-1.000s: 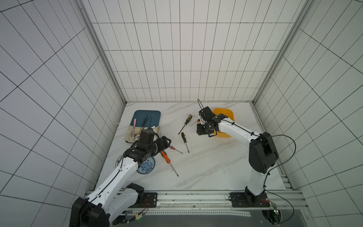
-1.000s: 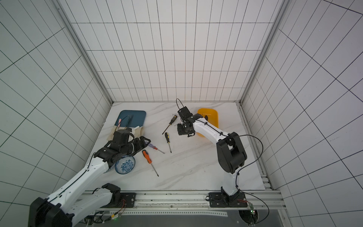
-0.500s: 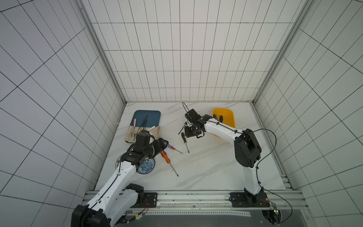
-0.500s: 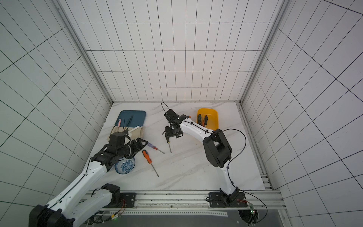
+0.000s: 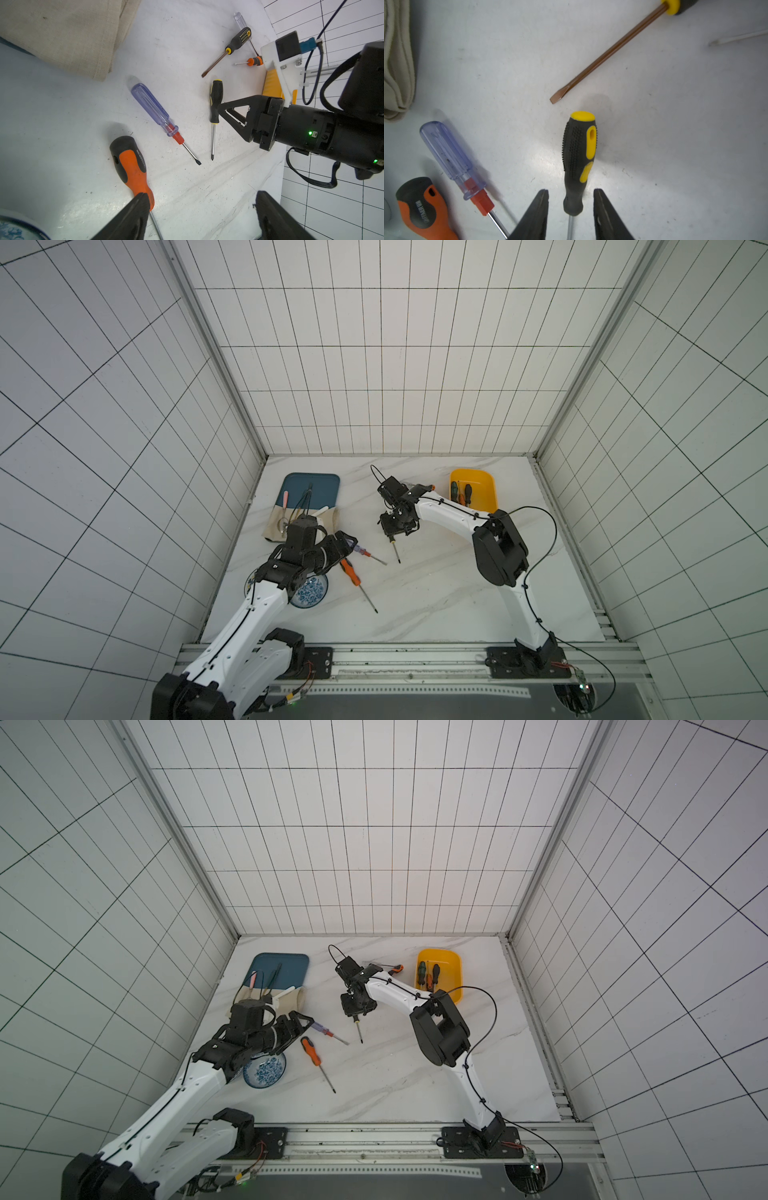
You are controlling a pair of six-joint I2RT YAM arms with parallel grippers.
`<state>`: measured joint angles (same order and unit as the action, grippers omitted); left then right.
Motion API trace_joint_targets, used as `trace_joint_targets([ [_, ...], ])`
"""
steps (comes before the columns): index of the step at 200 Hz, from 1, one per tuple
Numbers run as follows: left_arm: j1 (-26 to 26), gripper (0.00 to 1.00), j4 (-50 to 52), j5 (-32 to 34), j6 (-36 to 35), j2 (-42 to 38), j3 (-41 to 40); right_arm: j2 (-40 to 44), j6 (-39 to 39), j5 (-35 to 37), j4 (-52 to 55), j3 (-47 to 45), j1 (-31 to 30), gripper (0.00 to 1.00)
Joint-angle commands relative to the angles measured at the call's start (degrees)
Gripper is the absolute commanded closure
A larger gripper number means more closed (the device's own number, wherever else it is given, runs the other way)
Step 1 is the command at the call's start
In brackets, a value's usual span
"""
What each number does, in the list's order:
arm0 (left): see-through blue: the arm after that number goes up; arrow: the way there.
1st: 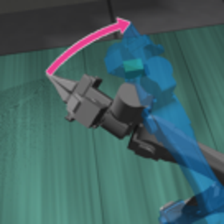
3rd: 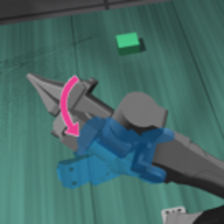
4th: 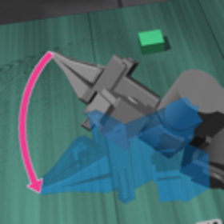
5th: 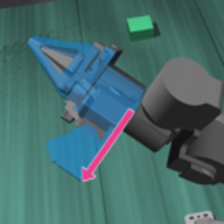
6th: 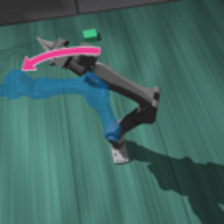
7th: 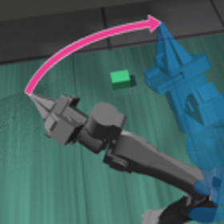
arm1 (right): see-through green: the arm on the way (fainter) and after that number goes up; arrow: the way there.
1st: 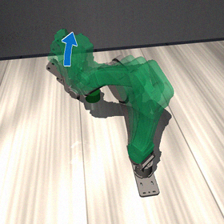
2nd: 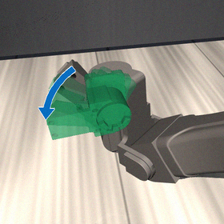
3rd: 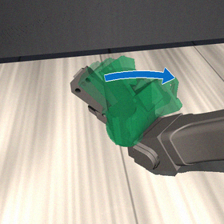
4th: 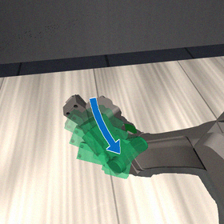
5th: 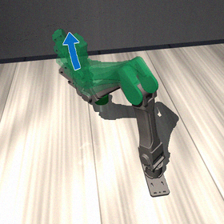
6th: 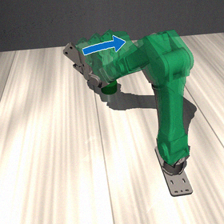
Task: Put the screwdriver on the desktop into the storage box
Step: Pick up the screwdriver from the center of the board.
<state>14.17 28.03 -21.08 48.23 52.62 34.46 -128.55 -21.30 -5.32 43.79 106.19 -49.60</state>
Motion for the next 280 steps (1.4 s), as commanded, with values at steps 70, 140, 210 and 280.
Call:
trace_joint_targets([
  [70, -0.3, 0.16, -2.3, -1.1, 0.1, -0.1, -1.2, -4.2, 0.8, 2.9, 3.8, 4.3, -1.5, 0.66],
  [140, -0.3, 0.16, -3.7, -2.4, 0.5, -0.2, -2.1, -5.3, 1.1, 3.1, 4.0, 4.1, -1.6, 0.74],
  [210, 0.0, 0.16, -4.5, -3.4, 0.4, 0.3, -2.1, -1.5, 2.1, 4.6, 4.1, 2.1, -1.4, 0.87],
  [280, 10.2, 0.17, -8.9, -0.3, 0.2, 7.1, 3.3, 12.1, 2.5, 5.9, 1.5, -8.6, 3.2, 0.88],
])
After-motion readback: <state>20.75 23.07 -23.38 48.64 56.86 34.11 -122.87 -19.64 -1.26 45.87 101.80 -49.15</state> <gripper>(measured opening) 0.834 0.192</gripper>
